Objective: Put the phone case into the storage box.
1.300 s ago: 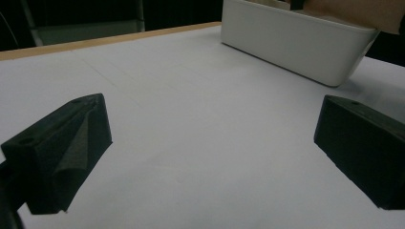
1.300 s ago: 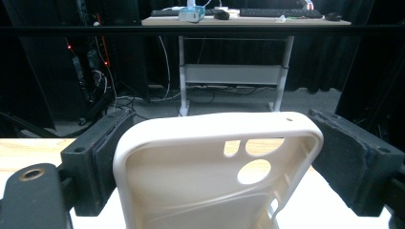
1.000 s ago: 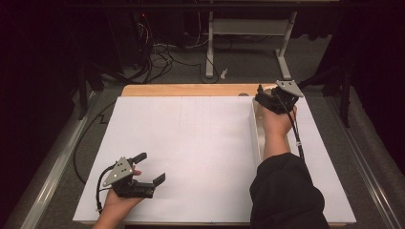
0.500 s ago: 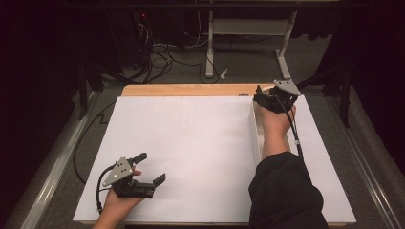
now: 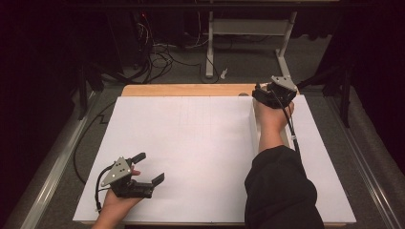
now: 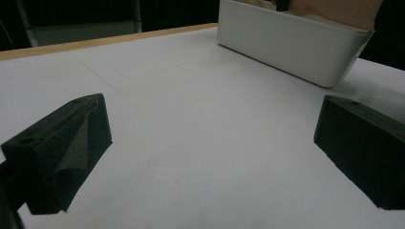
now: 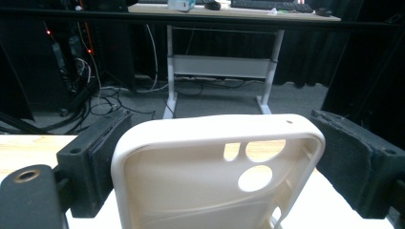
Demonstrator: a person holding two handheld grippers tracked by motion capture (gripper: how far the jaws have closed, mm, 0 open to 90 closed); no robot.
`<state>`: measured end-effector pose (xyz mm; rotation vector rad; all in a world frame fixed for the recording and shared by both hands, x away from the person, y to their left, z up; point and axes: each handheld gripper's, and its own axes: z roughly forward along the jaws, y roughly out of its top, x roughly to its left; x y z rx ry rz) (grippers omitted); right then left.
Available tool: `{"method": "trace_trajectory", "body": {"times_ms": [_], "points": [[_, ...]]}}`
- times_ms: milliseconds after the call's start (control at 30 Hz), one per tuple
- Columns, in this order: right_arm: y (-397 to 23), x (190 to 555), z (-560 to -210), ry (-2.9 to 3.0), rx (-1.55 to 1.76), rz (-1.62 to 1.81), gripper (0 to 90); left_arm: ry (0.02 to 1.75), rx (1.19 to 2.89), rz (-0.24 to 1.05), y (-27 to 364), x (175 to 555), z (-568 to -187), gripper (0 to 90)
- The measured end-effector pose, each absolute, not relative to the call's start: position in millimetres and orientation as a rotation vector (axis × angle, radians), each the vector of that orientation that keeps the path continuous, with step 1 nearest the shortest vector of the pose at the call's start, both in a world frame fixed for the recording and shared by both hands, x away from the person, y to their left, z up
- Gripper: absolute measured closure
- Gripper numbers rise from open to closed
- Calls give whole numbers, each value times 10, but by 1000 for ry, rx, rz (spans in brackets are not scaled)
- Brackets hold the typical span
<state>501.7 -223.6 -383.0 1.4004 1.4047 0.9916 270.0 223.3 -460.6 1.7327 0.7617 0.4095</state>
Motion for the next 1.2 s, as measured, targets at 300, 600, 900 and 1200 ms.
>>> {"method": "trace_trajectory", "body": {"times_ms": [300, 600, 900, 1200], "points": [[-2202, 5073, -3818, 1393, 1390, 991, 109, 758, 1736, 406, 2238, 2697, -4610, 3], [-2179, 5090, -3867, 1424, 1324, 987, 113, 758, 1735, 404, 2248, 2695, -4613, 3], [-2170, 5076, -3879, 1419, 1349, 972, 108, 756, 1734, 404, 2247, 2683, -4607, 3], [-2234, 5084, -3868, 1423, 1399, 998, 89, 758, 1735, 405, 2244, 2685, -4609, 3]]}}
